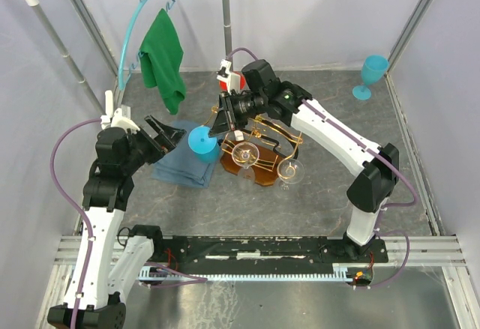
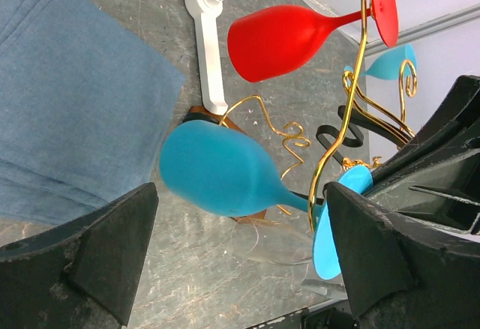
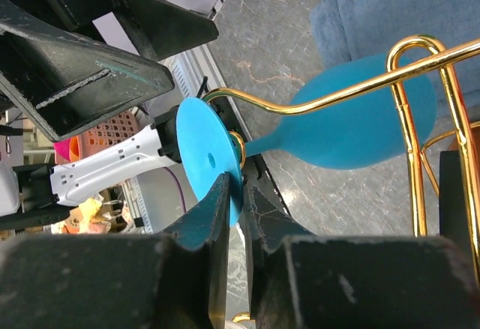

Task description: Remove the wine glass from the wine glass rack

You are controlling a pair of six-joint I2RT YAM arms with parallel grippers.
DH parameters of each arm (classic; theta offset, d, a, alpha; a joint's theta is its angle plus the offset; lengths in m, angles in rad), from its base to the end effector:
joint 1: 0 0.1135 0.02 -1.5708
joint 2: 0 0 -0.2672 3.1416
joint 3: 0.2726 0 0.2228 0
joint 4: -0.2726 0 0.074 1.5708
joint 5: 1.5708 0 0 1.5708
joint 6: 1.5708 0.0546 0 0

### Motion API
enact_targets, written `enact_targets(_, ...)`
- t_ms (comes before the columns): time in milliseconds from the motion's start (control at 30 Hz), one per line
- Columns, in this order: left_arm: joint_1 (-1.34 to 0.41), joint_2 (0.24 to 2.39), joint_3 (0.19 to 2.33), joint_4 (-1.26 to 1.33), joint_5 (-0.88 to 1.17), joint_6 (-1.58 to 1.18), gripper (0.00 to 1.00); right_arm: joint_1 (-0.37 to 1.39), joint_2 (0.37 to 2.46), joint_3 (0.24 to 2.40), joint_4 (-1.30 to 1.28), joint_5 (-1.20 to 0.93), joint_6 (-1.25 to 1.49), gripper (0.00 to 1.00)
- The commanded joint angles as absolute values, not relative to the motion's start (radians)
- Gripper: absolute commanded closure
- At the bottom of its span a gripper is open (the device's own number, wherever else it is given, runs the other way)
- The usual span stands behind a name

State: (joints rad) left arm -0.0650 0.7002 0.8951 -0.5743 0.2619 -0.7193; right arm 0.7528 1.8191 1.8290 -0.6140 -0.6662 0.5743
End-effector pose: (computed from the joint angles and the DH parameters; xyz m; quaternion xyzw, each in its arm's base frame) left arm 0.1311 -0.0227 0.3391 -0.1943 0.8007 -0.3125 0.4727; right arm 0.2658 0.2953 0.3682 -0.2259 0.8199 0.4986 0.1677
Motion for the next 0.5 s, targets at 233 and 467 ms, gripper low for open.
enact_targets(233, -0.066, 0.692, 0.930, -0.571, 0.252, -0.686, 0.00, 0.735, 1.799, 1.825, -0.464, -0.729, 0.663, 0.92)
enact_targets(467, -0.067, 0.689, 0.927, -0.577, 0.246, -0.681, 0.01, 0.727, 1.807, 1.799, -0.224, -0.829, 0.857, 0.99)
